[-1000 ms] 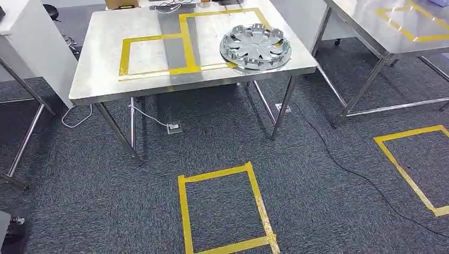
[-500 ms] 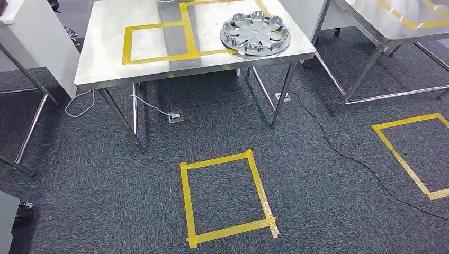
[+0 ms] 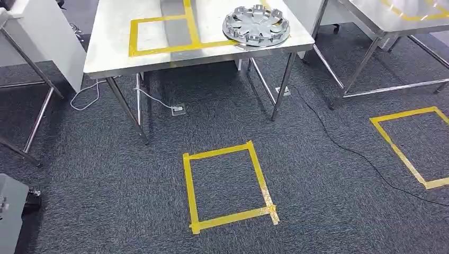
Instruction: Take the parts from the cabinet and place them on the table.
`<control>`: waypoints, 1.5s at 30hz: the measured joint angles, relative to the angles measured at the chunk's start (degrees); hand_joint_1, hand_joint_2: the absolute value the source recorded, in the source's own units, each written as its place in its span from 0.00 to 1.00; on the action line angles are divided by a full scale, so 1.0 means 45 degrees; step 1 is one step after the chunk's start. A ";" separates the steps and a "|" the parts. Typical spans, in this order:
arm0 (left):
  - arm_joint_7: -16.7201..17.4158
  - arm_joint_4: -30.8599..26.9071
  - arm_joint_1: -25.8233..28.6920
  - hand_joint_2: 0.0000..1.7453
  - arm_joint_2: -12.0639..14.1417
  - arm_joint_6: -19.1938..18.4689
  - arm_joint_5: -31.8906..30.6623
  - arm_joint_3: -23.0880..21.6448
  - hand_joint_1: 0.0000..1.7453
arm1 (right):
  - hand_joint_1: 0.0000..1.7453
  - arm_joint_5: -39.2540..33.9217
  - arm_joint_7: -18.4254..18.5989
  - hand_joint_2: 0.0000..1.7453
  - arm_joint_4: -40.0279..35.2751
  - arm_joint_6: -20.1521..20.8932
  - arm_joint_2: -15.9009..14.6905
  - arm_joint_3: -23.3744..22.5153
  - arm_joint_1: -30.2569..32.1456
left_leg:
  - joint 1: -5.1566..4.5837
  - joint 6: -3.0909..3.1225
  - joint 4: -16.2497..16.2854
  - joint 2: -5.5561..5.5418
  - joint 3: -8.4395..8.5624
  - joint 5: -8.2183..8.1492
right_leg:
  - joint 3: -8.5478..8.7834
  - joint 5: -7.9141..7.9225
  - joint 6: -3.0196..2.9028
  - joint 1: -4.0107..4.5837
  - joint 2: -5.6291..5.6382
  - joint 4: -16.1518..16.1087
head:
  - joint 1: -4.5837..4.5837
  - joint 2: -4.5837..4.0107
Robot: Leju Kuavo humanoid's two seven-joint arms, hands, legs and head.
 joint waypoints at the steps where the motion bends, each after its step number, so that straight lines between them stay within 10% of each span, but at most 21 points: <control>1: -0.0004 0.0110 -0.0007 0.00 0.0030 0.0110 0.0072 -0.0024 0.00 | 0.00 -0.0014 0.0000 0.00 0.0077 -0.0192 -0.0009 -0.0014 0.0020 | -0.0014 0.0199 -0.0092 0.0048 -0.0187 0.0145 | -0.0009 0.0104 0.0109 0.0035 0.0020 -0.0030 | 0.0000 0.0000; 4: -0.0208 0.0736 -0.0104 0.00 0.0252 0.0717 0.0465 -0.0199 0.00 | 0.00 -0.0175 -0.0117 0.00 0.0501 -0.0977 -0.0116 -0.0034 -0.0035 | 0.0021 0.0589 -0.0156 0.0141 -0.0579 0.0622 | -0.0664 -0.1561 -0.0215 -0.0030 0.0031 0.1583 | 0.0146 0.0000; 5: -0.0297 0.0943 -0.0112 0.00 0.0360 0.0889 0.0573 -0.0282 0.00 | 0.00 -0.0267 -0.0156 1.00 0.0685 -0.1283 -0.0136 -0.0029 -0.0065 | -0.0021 0.0624 -0.0147 0.0149 -0.0793 0.0795 | -0.0946 -0.2191 -0.0260 -0.0030 0.0037 0.2642 | 0.0175 0.0000; 8: -0.0520 0.1735 -0.0231 0.00 0.0661 0.1321 0.0894 -0.0467 0.00 | 0.00 -0.0452 -0.0335 1.00 0.1239 -0.1904 -0.0340 -0.0019 -0.0122 | -0.0115 0.0636 -0.0123 0.0174 -0.1419 0.1283 | -0.0800 -0.2263 0.0032 -0.0030 0.0038 0.4018 | 0.0180 0.0000; 10: -0.0578 0.2201 -0.0301 0.00 0.0840 0.1491 0.1010 -0.0612 0.00 | 0.00 -0.0495 -0.0393 1.00 0.1558 -0.2131 -0.0466 0.0014 -0.0187 | -0.0131 0.0575 -0.0090 0.0168 -0.1817 0.1595 | 0.0404 -0.1424 0.0243 -0.0025 0.0038 0.2513 | 0.0184 0.0000; 12: -0.0661 0.2803 -0.0441 0.00 0.1045 0.1763 0.1195 -0.0680 0.00 | 0.00 -0.0607 -0.0563 1.00 0.1965 -0.2447 -0.0661 0.0107 -0.0353 | -0.0190 0.0443 -0.0054 0.0148 -0.2098 0.1882 | 0.2087 -0.1880 -0.0055 0.0074 0.0030 -0.0112 | 0.0179 0.0000; 13: -0.0739 0.3169 -0.0516 0.00 0.1191 0.1890 0.1263 -0.0738 0.00 | 0.00 -0.0676 -0.0627 0.00 0.2167 -0.2579 -0.0748 0.0185 -0.0409 | -0.0169 0.0371 -0.0078 0.0170 -0.2116 0.2036 | 0.2284 -0.1978 -0.0179 0.0112 0.0047 -0.0524 | 0.0111 0.0000; 16: -0.0928 0.3964 -0.0676 0.00 0.1545 0.2074 0.1399 -0.0860 0.00 | 0.00 -0.0806 -0.0753 0.00 0.2788 -0.2865 -0.0981 0.0335 -0.0477 | -0.0107 0.0085 -0.0277 0.0179 -0.2123 0.2416 | 0.1930 -0.1734 -0.0490 0.0199 0.0078 -0.0511 | 0.0194 0.0000; 18: -0.0957 0.4391 -0.0674 0.00 0.1710 0.2127 0.1413 -0.0918 0.00 | 0.00 -0.0840 -0.0777 0.00 0.3080 -0.2943 -0.1078 0.0408 -0.0522 | -0.0016 -0.0071 0.0251 0.0121 -0.2371 0.1494 | 0.1666 -0.1405 -0.0721 0.0070 0.0053 -0.0550 | 0.0155 0.0000; 19: -0.0981 0.4551 -0.0683 0.00 0.1798 0.2171 0.1418 -0.0933 0.00 | 0.00 -0.0870 -0.0782 1.00 0.3196 -0.2987 -0.1117 0.0437 -0.0512 | 0.0004 -0.0145 0.0960 0.0125 -0.2528 0.0624 | 0.1548 -0.1275 -0.0753 0.0073 0.0048 -0.0547 | 0.0121 0.0000; 21: -0.1020 0.4856 -0.0735 0.00 0.1943 0.2234 0.1452 -0.0957 0.00 | 0.00 -0.0904 -0.0791 1.00 0.3462 -0.3074 -0.1195 0.0520 -0.0488 | 0.0012 -0.0263 0.2900 0.0124 -0.2926 -0.0568 | 0.1243 -0.1018 -0.0759 0.0091 0.0045 -0.0524 | 0.0116 0.0000; 22: -0.1030 0.4993 -0.0750 1.00 0.2021 0.2244 0.1496 -0.0962 0.00 | 0.00 -0.0923 -0.0792 1.00 0.3580 -0.3089 -0.1229 0.0549 -0.0486 | 0.0018 -0.0285 0.3647 0.0124 -0.3003 -0.0568 | 0.1079 -0.0895 -0.0747 0.0094 0.0045 -0.0506 | 0.0116 0.0000; 25: -0.1035 0.5416 -0.0806 1.00 0.2220 0.2244 0.1622 -0.0957 0.00 | 0.00 -0.1054 -0.0792 1.00 0.3949 -0.3176 -0.1350 0.0661 -0.0484 | 0.0021 -0.0234 0.2748 0.0124 -0.1810 0.0716 | 0.0700 -0.0613 -0.0629 0.0096 0.0061 -0.0396 | 0.0116 0.0000; 28: -0.1146 0.5754 -0.0974 1.00 0.2405 0.2268 0.1574 -0.0967 0.00 | 0.00 -0.1286 -0.0787 1.00 0.4288 -0.3360 -0.1432 0.0733 -0.0500 | -0.0063 0.0001 -0.0168 0.0065 0.0139 0.0224 | 0.0504 -0.0436 -0.0436 0.0172 0.0045 -0.0293 | 0.0141 0.0000; 32: -0.1258 0.6178 -0.1064 1.00 0.2570 0.2428 0.1442 -0.0976 0.00 | 0.00 -0.1564 -0.0787 1.00 0.4629 -0.3531 -0.1579 0.0816 -0.0417 | 0.0001 0.0468 -0.0495 0.0114 -0.0003 0.0341 | 0.0337 -0.0271 -0.0179 0.0163 0.0003 -0.0206 | 0.0131 0.0000; 34: -0.1268 0.6343 -0.1161 1.00 0.2604 0.2452 0.1418 -0.0976 0.00 | 0.00 -0.1652 -0.0787 1.00 0.4736 -0.3535 -0.1603 0.0870 -0.0372 | -0.0033 0.0653 -0.0489 0.0145 -0.0187 0.0476 | -0.0239 -0.1058 -0.0287 0.0141 0.0038 0.0900 | 0.0199 0.0000; 35: -0.1273 0.6431 -0.1188 0.00 0.2618 0.2452 0.1413 -0.0976 0.00 | 0.00 -0.1700 -0.0787 1.00 0.4765 -0.3535 -0.1627 0.0913 -0.0353 | -0.0055 0.0675 -0.0486 0.0149 -0.0305 0.0555 | -0.0736 -0.1647 -0.0341 0.0130 0.0047 0.2107 | 0.0209 0.0000; 37: -0.1277 0.6556 -0.1191 0.00 0.2657 0.2452 0.1389 -0.0972 0.00 | 0.00 -0.1744 -0.0728 1.00 0.4823 -0.3531 -0.1656 0.0937 -0.0289 | -0.0080 0.0719 -0.0471 0.0179 -0.0493 0.0687 | -0.1369 -0.2355 -0.0206 0.0065 0.0062 0.3937 | 0.0214 0.0000; 40: -0.1287 0.6741 -0.1192 0.00 0.2681 0.2467 0.1335 -0.0971 0.00 | 0.00 -0.1797 -0.0602 1.00 0.4847 -0.3501 -0.1685 0.1025 -0.0184 | -0.0038 0.0664 -0.0363 0.0169 -0.0649 0.0773 | -0.0064 -0.1768 0.0316 -0.0160 0.0059 0.2200 | 0.0209 0.0000; 41: -0.1307 0.6814 -0.1211 0.00 0.2691 0.2521 0.1287 -0.0971 0.00 | 0.00 -0.1890 -0.0569 0.00 0.4847 -0.3501 -0.1685 0.1035 -0.0195 | -0.0014 0.0632 -0.0216 0.0161 -0.0675 0.0752 | 0.0834 -0.1340 0.0527 -0.0254 0.0053 0.0707 | 0.0214 0.0000; 45: -0.1409 0.7043 -0.1297 0.00 0.2866 0.2637 0.1122 -0.0962 0.00 | 0.00 -0.1962 -0.0510 0.00 0.4789 -0.3438 -0.1598 0.1210 -0.0106 | -0.0135 0.0410 0.0129 0.0124 -0.0961 0.0693 | 0.1173 -0.1337 0.0165 -0.0214 0.0153 -0.0175 | 0.0150 0.0000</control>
